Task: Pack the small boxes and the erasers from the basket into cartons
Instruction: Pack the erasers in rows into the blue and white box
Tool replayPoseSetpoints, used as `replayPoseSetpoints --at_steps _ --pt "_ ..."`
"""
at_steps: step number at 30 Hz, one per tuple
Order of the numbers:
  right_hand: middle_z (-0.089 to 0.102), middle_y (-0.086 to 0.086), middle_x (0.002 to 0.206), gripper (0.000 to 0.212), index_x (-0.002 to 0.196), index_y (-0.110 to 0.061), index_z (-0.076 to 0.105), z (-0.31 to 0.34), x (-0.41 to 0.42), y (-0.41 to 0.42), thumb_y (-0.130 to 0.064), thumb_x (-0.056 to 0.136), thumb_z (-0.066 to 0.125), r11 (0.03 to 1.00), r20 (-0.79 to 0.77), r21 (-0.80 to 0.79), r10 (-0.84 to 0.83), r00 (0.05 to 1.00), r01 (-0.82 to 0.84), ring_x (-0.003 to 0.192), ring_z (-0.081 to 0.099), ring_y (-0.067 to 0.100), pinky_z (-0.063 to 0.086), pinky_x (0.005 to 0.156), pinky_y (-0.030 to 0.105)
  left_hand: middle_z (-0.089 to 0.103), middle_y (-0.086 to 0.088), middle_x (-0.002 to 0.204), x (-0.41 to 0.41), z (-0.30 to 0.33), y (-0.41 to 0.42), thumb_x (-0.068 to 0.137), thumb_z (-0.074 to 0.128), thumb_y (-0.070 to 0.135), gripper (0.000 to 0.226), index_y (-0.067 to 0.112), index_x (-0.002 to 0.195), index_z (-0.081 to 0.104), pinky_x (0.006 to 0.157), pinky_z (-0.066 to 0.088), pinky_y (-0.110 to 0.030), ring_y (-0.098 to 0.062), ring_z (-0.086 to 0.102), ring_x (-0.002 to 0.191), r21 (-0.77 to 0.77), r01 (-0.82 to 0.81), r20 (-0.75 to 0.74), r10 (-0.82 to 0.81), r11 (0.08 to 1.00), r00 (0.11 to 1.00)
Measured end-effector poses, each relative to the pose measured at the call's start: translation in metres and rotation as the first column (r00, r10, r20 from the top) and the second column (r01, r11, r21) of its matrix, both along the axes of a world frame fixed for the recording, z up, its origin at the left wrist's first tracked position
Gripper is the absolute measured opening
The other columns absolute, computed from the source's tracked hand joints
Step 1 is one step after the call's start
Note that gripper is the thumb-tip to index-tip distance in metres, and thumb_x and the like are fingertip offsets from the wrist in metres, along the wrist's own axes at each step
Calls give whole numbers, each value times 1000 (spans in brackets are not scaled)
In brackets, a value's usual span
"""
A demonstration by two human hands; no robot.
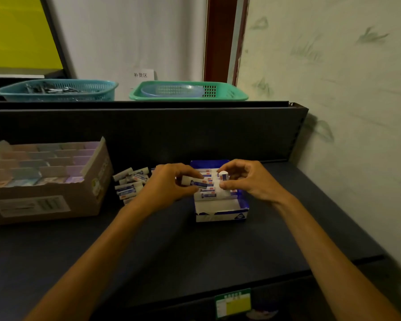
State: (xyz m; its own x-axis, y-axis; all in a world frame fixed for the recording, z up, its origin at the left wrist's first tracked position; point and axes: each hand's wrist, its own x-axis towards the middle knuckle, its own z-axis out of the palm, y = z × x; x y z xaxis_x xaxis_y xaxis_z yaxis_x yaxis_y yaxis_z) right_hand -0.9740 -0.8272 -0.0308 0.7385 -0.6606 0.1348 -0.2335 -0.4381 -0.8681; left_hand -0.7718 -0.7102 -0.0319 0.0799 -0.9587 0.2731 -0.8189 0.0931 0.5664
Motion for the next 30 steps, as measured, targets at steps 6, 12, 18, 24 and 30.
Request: replayPoseSetpoints --at_steps 6,12,18,24,30 --pt "66 -3 109 29 101 -21 65 -5 -14 -19 -16 75 77 999 -2 42 -8 1000 8 100 65 6 56 78 24 59 6 117 -11 -1 -15 85 64 21 30 25 114 58 67 42 -9 1 52 92 -6 -25 46 25 1000 999" --pt "66 -2 107 24 97 -17 65 -12 -19 -32 -18 76 76 998 -19 53 -16 1000 17 101 65 9 57 78 27 59 6 117 -16 -5 -23 85 64 21 32 25 115 56 64 40 -5 4 49 93 0 -32 73 32 999 997" --pt "63 -3 112 23 102 -18 62 -16 -23 -38 -11 82 70 1000 -45 14 14 999 -13 104 63 7 56 84 30 59 7 117 -19 -8 -29 84 65 23 32 26 114 55 67 37 -5 3 48 96 23 -33 119 30 999 992" --pt "57 -6 120 26 109 -23 65 -16 -21 -36 -13 85 67 991 -120 -135 -12 993 -5 109 58 8 54 84 25 60 6 117 -22 -10 -32 84 66 18 33 24 115 57 73 37 -5 -1 54 104 57 -22 140 14 998 990" --pt "60 -4 118 26 113 -21 64 -9 -22 -32 -21 87 66 959 -159 -282 -46 986 -1 101 58 2 52 76 17 60 3 122 -29 -12 -37 86 64 23 37 24 122 57 89 42 -17 -6 55 109 117 -27 247 -3 993 969"
